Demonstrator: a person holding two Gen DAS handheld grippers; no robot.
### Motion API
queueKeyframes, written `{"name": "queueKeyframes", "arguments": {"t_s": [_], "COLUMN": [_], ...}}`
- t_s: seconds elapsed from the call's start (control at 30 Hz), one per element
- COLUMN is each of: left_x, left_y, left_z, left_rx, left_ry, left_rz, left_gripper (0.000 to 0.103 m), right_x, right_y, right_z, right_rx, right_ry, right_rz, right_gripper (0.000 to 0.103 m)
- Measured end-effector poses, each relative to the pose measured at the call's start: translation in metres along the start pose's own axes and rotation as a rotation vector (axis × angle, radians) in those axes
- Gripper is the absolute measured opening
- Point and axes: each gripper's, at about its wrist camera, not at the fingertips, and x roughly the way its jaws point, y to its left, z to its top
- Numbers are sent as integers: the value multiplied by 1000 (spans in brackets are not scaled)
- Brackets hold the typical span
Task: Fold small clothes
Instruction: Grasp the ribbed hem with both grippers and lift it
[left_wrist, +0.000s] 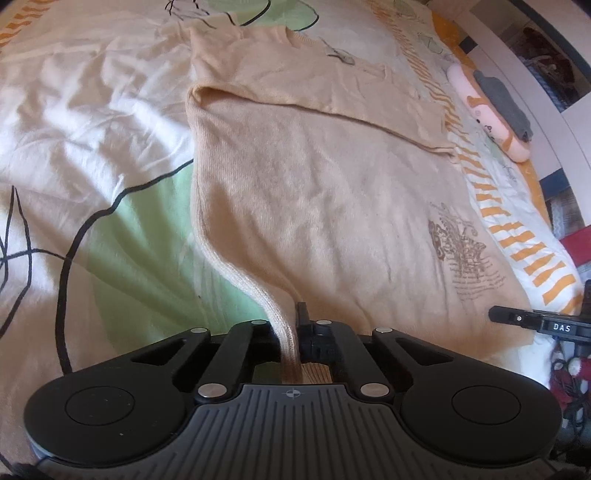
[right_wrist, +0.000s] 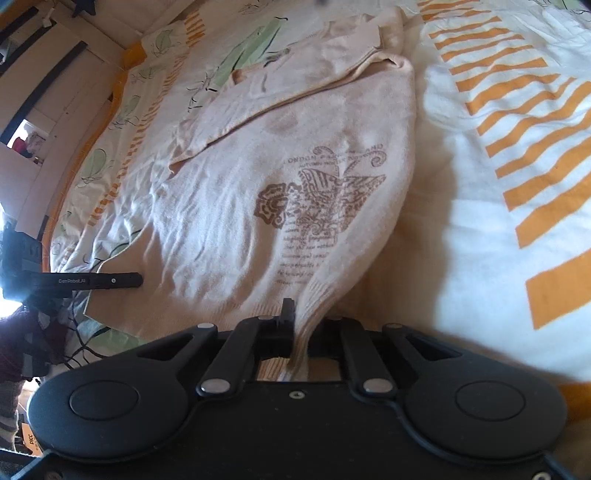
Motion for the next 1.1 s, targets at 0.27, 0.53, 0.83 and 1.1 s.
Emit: {"name": "queueKeyframes", "arguments": {"t_s": [0.27, 0.53, 0.83, 1.1], "left_x": [-30, -48, -33, 9], "left_y": [4, 3, 9, 33], "left_z": [11, 60, 133, 180], "left_rx": [-74, -106, -117, -188], "left_ry": [-203, -350, -432, -426], "left_rz": [-109, -169, -163, -146], "left_gripper": [3, 3, 3, 3], "right_x": [-27, -35, -19, 29], "right_y": [-8, -13, -22, -37], "right_z": [29, 88, 172, 231], "right_rx": [42, 32, 1, 23], "right_ry": [-130, -262, -367, -344], "right_rz": [119, 156, 118, 67], "right_gripper": [11, 11, 11, 11]}}
